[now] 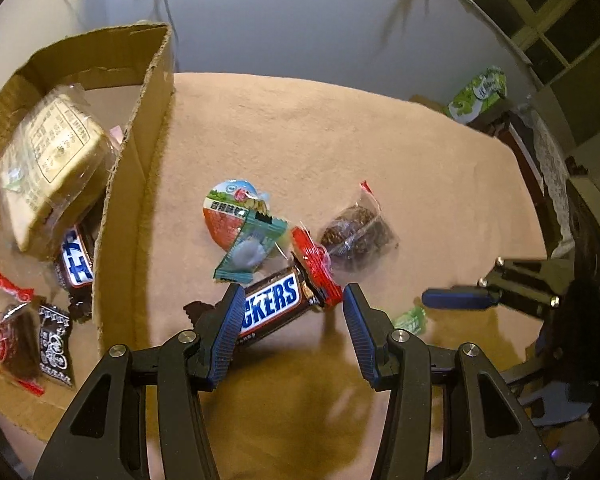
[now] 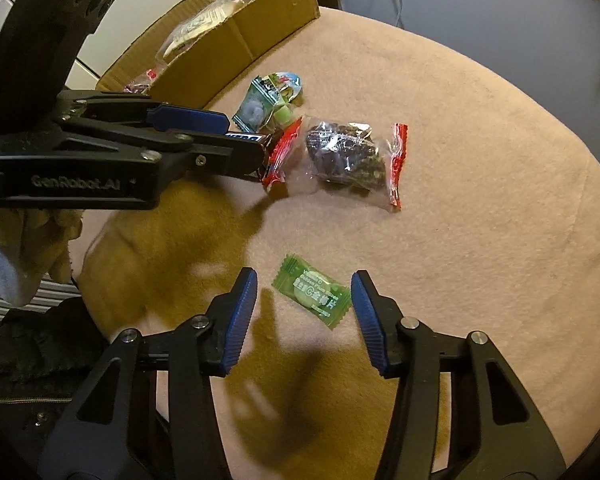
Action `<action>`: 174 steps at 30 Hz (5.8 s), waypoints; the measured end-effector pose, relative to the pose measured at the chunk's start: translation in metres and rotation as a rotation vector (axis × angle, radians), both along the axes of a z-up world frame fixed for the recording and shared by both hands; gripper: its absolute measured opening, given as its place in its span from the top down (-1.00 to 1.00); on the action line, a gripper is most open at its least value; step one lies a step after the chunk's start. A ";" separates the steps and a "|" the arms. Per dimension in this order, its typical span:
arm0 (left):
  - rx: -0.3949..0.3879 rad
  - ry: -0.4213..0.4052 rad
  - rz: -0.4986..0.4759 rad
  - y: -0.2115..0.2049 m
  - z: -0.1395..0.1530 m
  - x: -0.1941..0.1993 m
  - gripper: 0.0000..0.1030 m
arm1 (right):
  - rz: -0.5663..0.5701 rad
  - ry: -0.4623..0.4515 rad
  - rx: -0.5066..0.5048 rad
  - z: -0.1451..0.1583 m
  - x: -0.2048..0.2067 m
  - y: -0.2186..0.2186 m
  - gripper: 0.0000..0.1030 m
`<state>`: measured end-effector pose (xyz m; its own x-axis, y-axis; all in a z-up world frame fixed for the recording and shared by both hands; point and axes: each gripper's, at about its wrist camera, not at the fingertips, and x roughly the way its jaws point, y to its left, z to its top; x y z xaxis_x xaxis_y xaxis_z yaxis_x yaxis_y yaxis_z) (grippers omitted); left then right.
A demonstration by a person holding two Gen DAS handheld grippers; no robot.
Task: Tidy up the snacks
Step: 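Grasp the Snickers bar with the left tool while the right tool grasps the green packet, then carry the Snickers bar and green packet over the box with both tools, then open both tools to release the Snickers bar and green packet into the box, then withdraw both tools toward the round candy and brown candy bag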
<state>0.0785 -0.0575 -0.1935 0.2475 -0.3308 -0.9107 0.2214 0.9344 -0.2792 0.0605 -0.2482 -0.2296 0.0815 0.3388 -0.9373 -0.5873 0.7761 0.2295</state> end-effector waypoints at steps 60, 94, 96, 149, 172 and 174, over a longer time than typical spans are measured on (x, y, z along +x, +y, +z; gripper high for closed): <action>0.111 -0.047 -0.028 -0.006 -0.017 -0.037 0.42 | -0.008 -0.020 -0.063 -0.021 -0.017 0.022 0.85; 0.035 -0.177 0.184 0.091 0.056 -0.051 0.49 | -0.037 -0.114 0.182 0.076 -0.003 0.053 0.90; 0.040 -0.179 0.207 0.101 0.058 -0.052 0.49 | -0.019 -0.120 0.193 0.079 0.001 0.065 0.90; 0.143 -0.191 0.388 0.178 0.064 -0.030 0.24 | 0.193 -0.182 0.089 0.069 0.038 0.192 0.09; 0.160 -0.234 0.341 0.148 0.079 -0.034 -0.36 | 0.019 -0.211 0.043 0.076 0.047 0.123 -0.53; 0.149 -0.237 0.339 0.145 0.082 -0.036 -0.36 | 0.000 -0.210 0.035 0.076 0.048 0.113 -0.53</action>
